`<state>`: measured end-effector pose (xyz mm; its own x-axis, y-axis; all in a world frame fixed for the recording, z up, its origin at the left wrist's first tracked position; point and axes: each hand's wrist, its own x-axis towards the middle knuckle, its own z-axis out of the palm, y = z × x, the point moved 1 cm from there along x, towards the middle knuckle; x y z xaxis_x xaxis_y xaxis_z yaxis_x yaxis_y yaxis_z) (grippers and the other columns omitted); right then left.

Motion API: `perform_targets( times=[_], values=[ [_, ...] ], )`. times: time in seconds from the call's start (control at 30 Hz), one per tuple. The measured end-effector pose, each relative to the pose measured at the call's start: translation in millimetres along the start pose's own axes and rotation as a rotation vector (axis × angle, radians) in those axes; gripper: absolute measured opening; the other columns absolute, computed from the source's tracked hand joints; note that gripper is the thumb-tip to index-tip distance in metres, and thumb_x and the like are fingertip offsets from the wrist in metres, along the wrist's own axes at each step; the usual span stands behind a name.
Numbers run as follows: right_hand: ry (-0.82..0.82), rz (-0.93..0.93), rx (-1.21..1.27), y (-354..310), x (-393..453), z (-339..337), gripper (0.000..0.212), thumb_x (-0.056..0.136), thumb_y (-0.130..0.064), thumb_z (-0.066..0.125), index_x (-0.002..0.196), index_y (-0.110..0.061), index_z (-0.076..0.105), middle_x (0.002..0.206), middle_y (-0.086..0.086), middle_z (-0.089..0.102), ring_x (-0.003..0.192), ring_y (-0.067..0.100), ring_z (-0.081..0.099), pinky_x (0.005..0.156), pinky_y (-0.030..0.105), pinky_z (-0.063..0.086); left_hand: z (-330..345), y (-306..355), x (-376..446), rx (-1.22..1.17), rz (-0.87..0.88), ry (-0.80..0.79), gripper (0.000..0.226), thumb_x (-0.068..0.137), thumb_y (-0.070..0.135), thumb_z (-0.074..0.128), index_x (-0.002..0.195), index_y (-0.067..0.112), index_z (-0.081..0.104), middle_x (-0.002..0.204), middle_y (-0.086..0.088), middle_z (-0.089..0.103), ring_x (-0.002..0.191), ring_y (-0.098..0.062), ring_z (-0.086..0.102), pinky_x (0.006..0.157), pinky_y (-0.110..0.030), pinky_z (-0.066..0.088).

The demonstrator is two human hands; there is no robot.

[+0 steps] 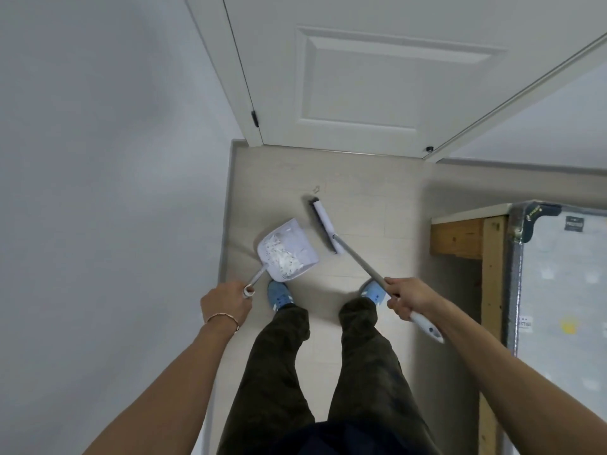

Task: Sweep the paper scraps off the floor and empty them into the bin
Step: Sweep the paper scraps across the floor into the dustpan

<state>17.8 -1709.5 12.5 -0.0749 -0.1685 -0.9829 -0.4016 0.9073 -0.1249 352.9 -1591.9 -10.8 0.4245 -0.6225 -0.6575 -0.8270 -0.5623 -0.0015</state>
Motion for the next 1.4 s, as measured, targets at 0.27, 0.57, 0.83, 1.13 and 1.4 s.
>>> perform_targets(
  times=[0.27, 0.57, 0.83, 1.13, 1.4],
  values=[
    [0.130, -0.112, -0.416, -9.2, 42.9, 28.6, 0.019, 0.081, 0.009, 0.052, 0.096, 0.005, 0.063, 0.069, 0.010, 0.053, 0.051, 0.019, 0.049, 0.046, 0.029, 0.044, 7.3, -1.4, 7.1, 0.050, -0.001, 0.001, 0.031, 0.098, 0.038, 0.047, 0.106, 0.019, 0.071, 0.095, -0.007, 0.070, 0.084, -0.027, 0.067, 0.062, -0.026, 0.041],
    [-0.131, 0.042, -0.098, -7.0, 34.9, 89.4, 0.015, 0.095, -0.004, 0.041, 0.091, -0.008, 0.055, 0.050, 0.003, 0.042, 0.035, 0.011, 0.036, 0.033, 0.022, 0.029, 3.1, 0.5, 21.2, 0.061, 0.010, 0.021, 0.028, 0.097, 0.036, 0.050, 0.102, 0.017, 0.071, 0.091, -0.007, 0.070, 0.080, -0.026, 0.067, 0.062, -0.027, 0.043],
    [-0.078, 0.021, -0.026, -28.3, 2.8, 7.9, 0.035, 0.099, -0.005, 0.042, 0.133, -0.008, 0.051, 0.062, 0.007, 0.040, 0.039, 0.008, 0.031, 0.034, 0.017, 0.027, 2.5, -14.7, 5.6, -0.010, -0.010, 0.002, 0.030, 0.097, 0.041, 0.051, 0.104, 0.021, 0.072, 0.087, -0.005, 0.071, 0.073, -0.022, 0.064, 0.060, -0.025, 0.045],
    [0.002, -0.064, -0.171, -43.8, 18.8, -52.0, 0.021, 0.100, -0.014, 0.043, 0.118, -0.008, 0.052, 0.063, 0.006, 0.041, 0.039, 0.008, 0.032, 0.030, 0.018, 0.031, 29.5, -0.6, -47.0, -0.197, -0.196, 0.054, 0.025, 0.092, 0.039, 0.057, 0.098, 0.021, 0.073, 0.086, -0.008, 0.070, 0.077, -0.028, 0.066, 0.068, -0.031, 0.053],
    [-0.049, -0.126, -0.295, -27.8, 27.8, -106.7, 0.009, 0.095, -0.012, 0.047, 0.098, -0.004, 0.048, 0.061, 0.008, 0.038, 0.033, 0.008, 0.030, 0.032, 0.017, 0.027, 92.9, 40.9, -139.6, -0.455, -0.510, 0.096, 0.027, 0.091, 0.039, 0.053, 0.078, 0.019, 0.067, 0.077, -0.008, 0.066, 0.070, -0.028, 0.062, 0.066, -0.032, 0.051]
  ],
)
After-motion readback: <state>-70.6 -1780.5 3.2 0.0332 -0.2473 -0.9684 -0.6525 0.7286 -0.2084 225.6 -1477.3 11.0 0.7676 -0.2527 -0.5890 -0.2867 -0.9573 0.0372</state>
